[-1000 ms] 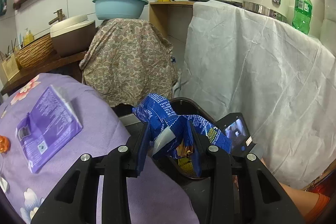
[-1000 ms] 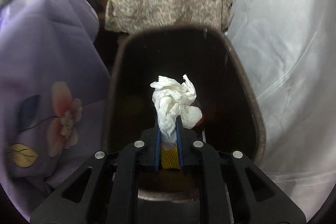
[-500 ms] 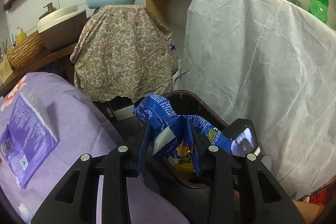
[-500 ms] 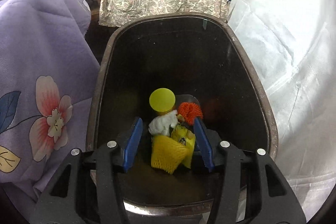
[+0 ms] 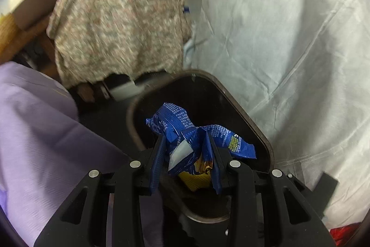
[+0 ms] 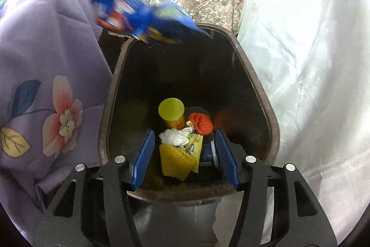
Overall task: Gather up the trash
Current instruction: 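Lower the blue chip bag into the bin and open the left tool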
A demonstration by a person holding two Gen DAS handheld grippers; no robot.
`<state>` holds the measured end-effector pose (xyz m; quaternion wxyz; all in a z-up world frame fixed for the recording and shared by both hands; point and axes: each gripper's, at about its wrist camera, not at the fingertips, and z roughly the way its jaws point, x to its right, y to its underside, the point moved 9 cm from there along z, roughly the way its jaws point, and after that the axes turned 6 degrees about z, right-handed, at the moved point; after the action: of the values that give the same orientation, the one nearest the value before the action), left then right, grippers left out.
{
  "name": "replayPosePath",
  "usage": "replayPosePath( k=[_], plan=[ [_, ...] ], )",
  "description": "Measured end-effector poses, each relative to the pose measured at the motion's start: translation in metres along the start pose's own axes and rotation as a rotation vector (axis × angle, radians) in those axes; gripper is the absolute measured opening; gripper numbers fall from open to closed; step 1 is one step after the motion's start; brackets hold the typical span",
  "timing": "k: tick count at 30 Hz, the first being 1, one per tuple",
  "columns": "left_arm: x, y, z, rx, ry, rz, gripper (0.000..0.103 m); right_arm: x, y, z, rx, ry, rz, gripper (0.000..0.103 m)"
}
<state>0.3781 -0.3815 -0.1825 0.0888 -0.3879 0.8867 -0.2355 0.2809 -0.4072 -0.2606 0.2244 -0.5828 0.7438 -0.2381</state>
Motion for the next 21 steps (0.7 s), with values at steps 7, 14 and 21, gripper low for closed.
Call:
replayPosePath(
  k=[7, 14, 21],
  plan=[
    [0.014, -0.004, 0.031, -0.074, 0.041, -0.005, 0.036, 0.002, 0.006, -0.011, 0.019, 0.003, 0.006, 0.058],
    [0.024, -0.008, 0.029, -0.057, 0.085, -0.026, 0.066, 0.004, 0.011, -0.019, 0.025, 0.007, 0.018, 0.059],
    [0.018, -0.014, -0.009, 0.018, 0.141, -0.050, 0.067, 0.000, 0.009, -0.030, 0.042, 0.008, 0.013, 0.059]
  ],
)
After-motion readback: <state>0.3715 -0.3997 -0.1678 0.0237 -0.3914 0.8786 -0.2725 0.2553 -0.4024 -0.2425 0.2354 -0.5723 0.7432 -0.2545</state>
